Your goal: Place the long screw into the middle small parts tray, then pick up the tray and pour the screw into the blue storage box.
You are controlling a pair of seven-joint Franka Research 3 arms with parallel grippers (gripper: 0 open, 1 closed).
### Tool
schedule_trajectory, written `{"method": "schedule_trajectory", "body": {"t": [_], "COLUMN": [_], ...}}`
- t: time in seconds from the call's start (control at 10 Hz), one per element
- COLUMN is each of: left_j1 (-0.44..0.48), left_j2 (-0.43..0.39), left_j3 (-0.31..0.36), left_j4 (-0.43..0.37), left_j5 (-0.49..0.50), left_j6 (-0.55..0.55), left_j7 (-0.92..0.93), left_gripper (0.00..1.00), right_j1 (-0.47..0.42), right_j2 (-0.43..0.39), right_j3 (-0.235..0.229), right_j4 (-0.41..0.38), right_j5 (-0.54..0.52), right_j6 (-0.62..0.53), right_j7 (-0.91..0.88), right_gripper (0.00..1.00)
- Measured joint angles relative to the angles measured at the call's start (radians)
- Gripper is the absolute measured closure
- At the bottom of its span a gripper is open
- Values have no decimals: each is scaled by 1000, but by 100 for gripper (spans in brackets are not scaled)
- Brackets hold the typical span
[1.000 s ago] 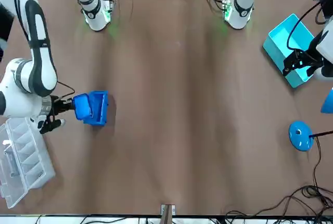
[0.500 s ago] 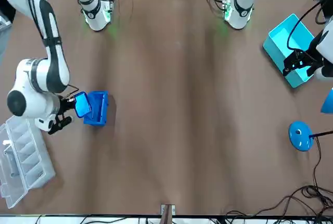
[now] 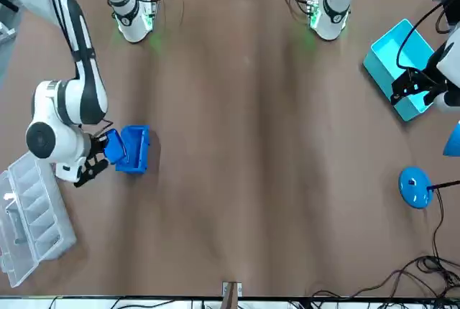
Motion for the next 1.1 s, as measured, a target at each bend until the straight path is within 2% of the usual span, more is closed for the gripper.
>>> {"method": "schedule_trajectory", "body": {"t": [0.3, 0.9, 1.1], "left_j1": [0, 1, 1], "left_j2": [2, 5, 6], "left_j3": [0, 1, 1], "left_j4": [0, 0, 0], "left_j5": [0, 0, 0], "left_j6": [0, 0, 0], "left_j7": [0, 0, 0], "left_gripper": [0, 0, 0], "right_j1": [21, 138, 144], "right_j2": [-2, -3, -3], "right_j3": [0, 1, 1], "right_j4": [4, 7, 7], "right_j5": [-35, -303, -339], "right_j6": [0, 7, 9], "right_j7": [23, 219, 226], "right_gripper": [96, 96, 96]}}
